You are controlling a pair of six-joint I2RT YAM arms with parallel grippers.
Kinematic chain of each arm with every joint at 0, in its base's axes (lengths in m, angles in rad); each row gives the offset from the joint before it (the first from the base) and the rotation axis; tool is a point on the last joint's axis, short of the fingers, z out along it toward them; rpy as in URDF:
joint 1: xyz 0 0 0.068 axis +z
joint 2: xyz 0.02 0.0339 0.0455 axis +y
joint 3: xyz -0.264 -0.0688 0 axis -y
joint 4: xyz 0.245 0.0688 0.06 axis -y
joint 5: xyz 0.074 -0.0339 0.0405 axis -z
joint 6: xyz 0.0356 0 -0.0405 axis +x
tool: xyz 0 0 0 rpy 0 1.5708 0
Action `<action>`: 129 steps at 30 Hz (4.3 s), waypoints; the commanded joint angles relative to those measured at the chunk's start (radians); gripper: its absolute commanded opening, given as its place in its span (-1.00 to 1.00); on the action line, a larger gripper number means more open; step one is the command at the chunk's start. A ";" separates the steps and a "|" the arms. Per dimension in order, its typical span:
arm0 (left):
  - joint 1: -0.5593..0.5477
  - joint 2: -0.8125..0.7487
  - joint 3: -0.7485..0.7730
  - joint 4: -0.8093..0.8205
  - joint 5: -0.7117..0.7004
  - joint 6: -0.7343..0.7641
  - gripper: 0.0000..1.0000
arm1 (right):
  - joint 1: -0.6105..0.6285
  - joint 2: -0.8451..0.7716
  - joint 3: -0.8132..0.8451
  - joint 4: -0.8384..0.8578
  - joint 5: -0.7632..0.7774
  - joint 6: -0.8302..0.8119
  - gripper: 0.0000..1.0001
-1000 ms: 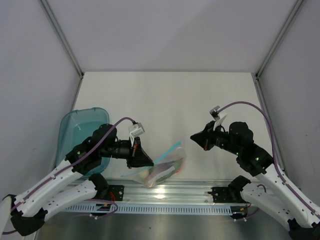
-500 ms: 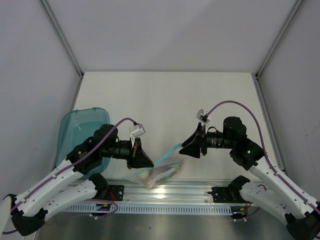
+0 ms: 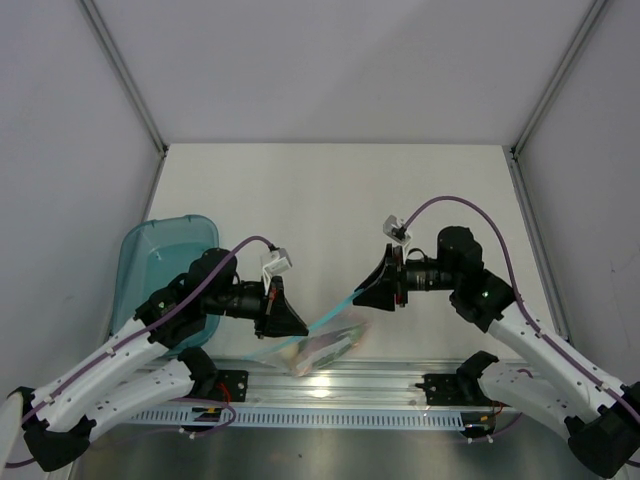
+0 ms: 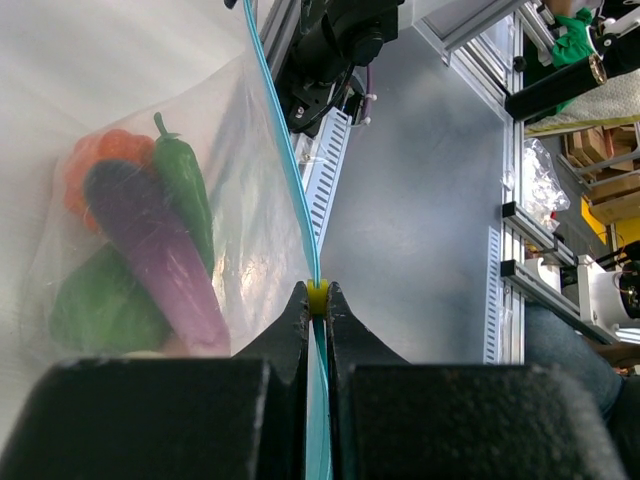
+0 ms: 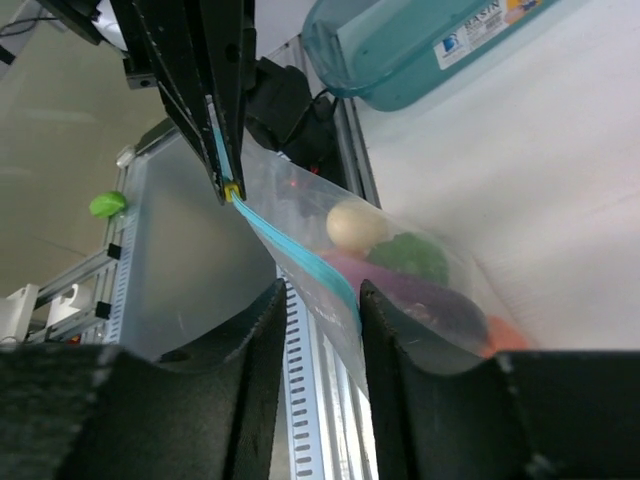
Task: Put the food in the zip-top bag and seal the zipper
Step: Zip the zipper food storage bag at the center of the board, then place the zipper food storage bag at the center of the board.
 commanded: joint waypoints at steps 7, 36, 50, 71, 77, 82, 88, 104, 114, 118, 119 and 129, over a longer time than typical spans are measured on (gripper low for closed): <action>0.009 -0.010 -0.007 0.045 0.022 -0.012 -0.99 | 0.004 0.053 0.026 0.116 -0.131 0.024 -0.49; 0.009 -0.013 -0.002 0.031 0.009 -0.018 -0.99 | 0.079 0.090 0.035 0.095 -0.027 0.012 -1.00; 0.016 -0.068 0.044 -0.144 -0.094 0.003 -0.99 | 0.014 -0.002 -0.013 0.026 0.233 0.029 -1.00; 0.016 -0.238 0.077 -0.386 -0.208 -0.021 -0.96 | 0.000 -0.042 -0.048 0.030 0.208 0.049 -1.00; 0.016 -0.268 0.104 -0.444 -0.229 -0.031 -0.95 | 0.000 -0.039 -0.054 0.041 0.202 0.049 -1.00; 0.016 -0.280 0.116 -0.472 -0.251 -0.035 -0.95 | 0.000 -0.044 -0.056 0.042 0.201 0.052 -1.00; 0.016 -0.280 0.128 -0.464 -0.254 -0.049 -0.95 | 0.001 -0.045 -0.050 0.026 0.207 0.061 -1.00; 0.021 0.195 0.392 -0.208 -0.337 -0.021 -0.60 | -0.034 0.156 0.243 -0.290 0.454 0.197 -1.00; 0.165 0.436 0.387 0.031 -0.260 -0.028 -0.78 | -0.221 0.323 0.202 -0.214 0.497 0.263 -1.00; 0.163 0.365 0.358 0.144 -0.349 -0.044 -0.27 | -0.313 0.397 0.202 -0.169 0.495 0.256 -1.00; 0.163 0.343 0.340 0.161 -0.375 -0.044 -0.19 | -0.324 0.430 0.205 -0.166 0.520 0.257 -1.00; 0.163 0.062 0.216 0.168 -0.349 -0.028 0.09 | -0.375 0.754 0.325 -0.050 0.652 0.225 -1.00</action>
